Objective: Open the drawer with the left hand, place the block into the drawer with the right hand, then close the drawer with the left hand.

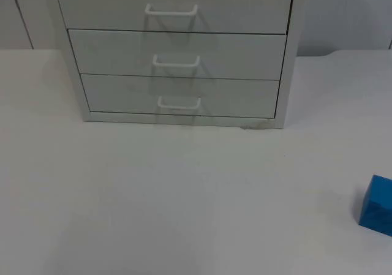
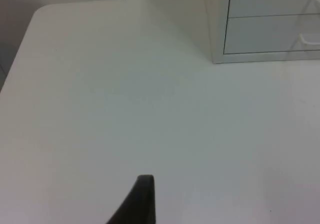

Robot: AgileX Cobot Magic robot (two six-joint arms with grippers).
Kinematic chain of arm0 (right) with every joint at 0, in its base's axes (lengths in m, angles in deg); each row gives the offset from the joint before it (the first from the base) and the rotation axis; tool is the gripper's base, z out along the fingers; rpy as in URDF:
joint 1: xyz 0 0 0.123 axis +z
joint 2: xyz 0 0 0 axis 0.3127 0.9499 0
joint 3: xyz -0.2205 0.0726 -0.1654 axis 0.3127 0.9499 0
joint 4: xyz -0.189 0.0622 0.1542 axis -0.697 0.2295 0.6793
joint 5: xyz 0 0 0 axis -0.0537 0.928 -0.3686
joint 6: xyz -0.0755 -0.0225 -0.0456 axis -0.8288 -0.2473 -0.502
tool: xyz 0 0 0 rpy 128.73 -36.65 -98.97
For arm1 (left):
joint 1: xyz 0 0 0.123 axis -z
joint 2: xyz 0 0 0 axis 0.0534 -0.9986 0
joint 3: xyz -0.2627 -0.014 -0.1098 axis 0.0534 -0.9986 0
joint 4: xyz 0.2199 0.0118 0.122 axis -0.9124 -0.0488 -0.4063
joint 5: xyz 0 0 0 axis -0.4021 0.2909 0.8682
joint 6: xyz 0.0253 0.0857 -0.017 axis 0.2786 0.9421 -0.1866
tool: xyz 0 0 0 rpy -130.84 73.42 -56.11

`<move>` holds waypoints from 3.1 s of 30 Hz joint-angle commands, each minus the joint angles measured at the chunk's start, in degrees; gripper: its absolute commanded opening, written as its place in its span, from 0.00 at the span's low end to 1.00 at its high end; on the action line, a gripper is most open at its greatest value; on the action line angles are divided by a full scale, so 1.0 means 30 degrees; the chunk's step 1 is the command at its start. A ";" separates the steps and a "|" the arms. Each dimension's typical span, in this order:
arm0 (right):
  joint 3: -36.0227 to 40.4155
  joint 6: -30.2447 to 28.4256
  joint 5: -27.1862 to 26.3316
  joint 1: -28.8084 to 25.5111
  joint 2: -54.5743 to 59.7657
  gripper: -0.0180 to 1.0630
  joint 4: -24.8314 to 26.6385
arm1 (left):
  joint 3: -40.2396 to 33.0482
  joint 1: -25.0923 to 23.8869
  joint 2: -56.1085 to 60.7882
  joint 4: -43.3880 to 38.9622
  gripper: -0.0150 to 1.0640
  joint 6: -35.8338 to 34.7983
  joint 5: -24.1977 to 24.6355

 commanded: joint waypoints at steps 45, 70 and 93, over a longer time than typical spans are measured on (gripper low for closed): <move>-0.4545 -0.0155 -0.0885 -0.0023 0.2259 0.98 -0.0086 | 0.2999 0.0052 -0.1895 0.0443 0.98 0.0327 -0.3296; -0.7749 -0.1692 -0.5636 -0.0023 1.0227 0.98 -0.0086 | 0.4384 0.1379 -1.2258 0.0047 0.98 0.4007 -1.0369; -0.7755 -0.2438 -0.6686 -0.0023 1.1621 0.98 -0.0086 | 0.3502 0.5593 -1.8073 -0.9087 0.98 0.7060 -1.6378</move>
